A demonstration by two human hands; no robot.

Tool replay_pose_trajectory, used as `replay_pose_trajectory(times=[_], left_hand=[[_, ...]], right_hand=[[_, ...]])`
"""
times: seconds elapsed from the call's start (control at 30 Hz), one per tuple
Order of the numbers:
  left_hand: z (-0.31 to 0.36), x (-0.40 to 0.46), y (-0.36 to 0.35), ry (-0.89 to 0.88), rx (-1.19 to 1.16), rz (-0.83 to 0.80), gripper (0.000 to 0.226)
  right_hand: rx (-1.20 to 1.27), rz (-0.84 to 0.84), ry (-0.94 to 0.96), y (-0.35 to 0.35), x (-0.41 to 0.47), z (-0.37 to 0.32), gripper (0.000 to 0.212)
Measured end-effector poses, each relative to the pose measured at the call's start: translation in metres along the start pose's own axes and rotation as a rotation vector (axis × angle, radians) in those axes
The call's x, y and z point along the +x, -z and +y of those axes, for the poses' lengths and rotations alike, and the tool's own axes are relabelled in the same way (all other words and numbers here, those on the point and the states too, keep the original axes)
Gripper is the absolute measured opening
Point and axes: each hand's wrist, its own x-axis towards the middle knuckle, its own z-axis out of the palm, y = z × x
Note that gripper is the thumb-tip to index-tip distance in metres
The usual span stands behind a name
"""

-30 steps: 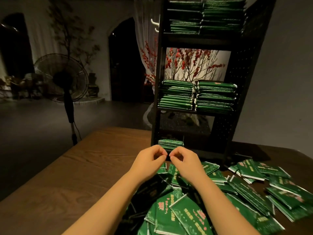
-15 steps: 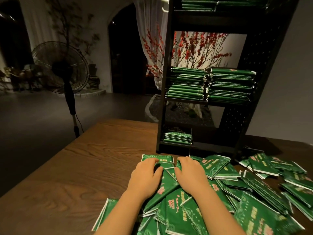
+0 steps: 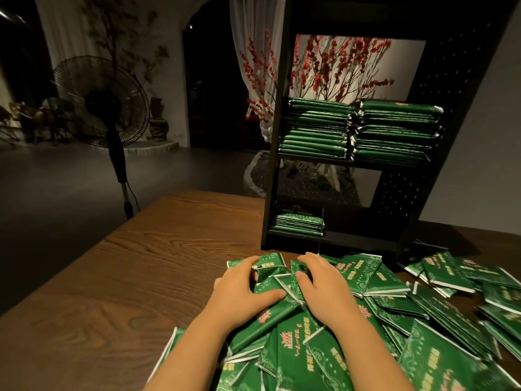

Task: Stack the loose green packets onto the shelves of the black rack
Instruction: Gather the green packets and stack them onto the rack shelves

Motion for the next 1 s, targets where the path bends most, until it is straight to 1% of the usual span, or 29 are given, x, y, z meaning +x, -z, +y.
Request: replay_pose_trajectory(times=[0.03,0.1,0.13,0.2,0.27,0.37,0.47,0.53,0.63,0.7,0.77,0.83,0.9,0.93,1.0], left_hand=[[-0.003,0.001,0.000,0.007,-0.046,0.002,0.080],[-0.007,0.003,0.000,0.004,-0.089,0.010,0.055],[-0.008,0.003,0.000,-0.001,-0.079,0.017,0.045],[-0.006,0.001,-0.001,-0.034,0.031,0.040,0.032],[-0.003,0.000,0.000,-0.044,0.158,0.078,0.031],[0.000,-0.003,0.003,-0.015,0.198,0.112,0.033],[0.001,-0.004,0.003,-0.026,0.259,0.090,0.052],[0.001,-0.005,0.003,-0.053,0.258,0.054,0.057],[-0.002,-0.004,0.003,-0.107,0.140,0.019,0.046],[-0.003,-0.004,0.003,-0.140,0.016,0.065,0.031],[-0.001,-0.006,0.005,-0.134,-0.110,0.156,0.020],[-0.001,-0.006,0.008,-0.098,-0.206,0.262,0.015],[-0.001,-0.005,0.009,-0.080,-0.244,0.338,0.011],[-0.001,-0.005,0.009,-0.069,-0.265,0.351,0.010],[0.001,-0.006,0.009,-0.023,-0.353,0.332,0.013]], right_hand=[[0.003,-0.006,0.002,0.000,0.000,0.000,0.046],[0.006,-0.015,-0.009,-0.001,0.000,0.001,0.049],[0.001,-0.021,-0.021,-0.001,0.000,0.001,0.050],[-0.033,-0.038,-0.065,-0.001,-0.001,0.000,0.056],[-0.111,-0.045,-0.138,-0.001,-0.002,-0.001,0.064],[-0.205,-0.046,-0.223,0.001,-0.005,-0.006,0.076],[-0.222,-0.035,-0.204,0.006,-0.007,-0.009,0.080],[-0.173,-0.034,-0.168,0.008,-0.009,-0.010,0.080],[-0.064,-0.028,-0.096,0.009,-0.010,-0.009,0.078],[0.098,0.001,-0.055,0.010,-0.010,-0.008,0.078],[0.259,0.029,-0.041,0.012,-0.012,-0.011,0.083],[0.377,0.063,-0.075,0.016,-0.012,-0.010,0.091],[0.462,0.069,-0.132,0.020,-0.011,-0.008,0.093],[0.491,0.053,-0.150,0.021,-0.011,-0.007,0.089],[0.583,0.034,-0.154,0.021,-0.011,-0.007,0.074]])
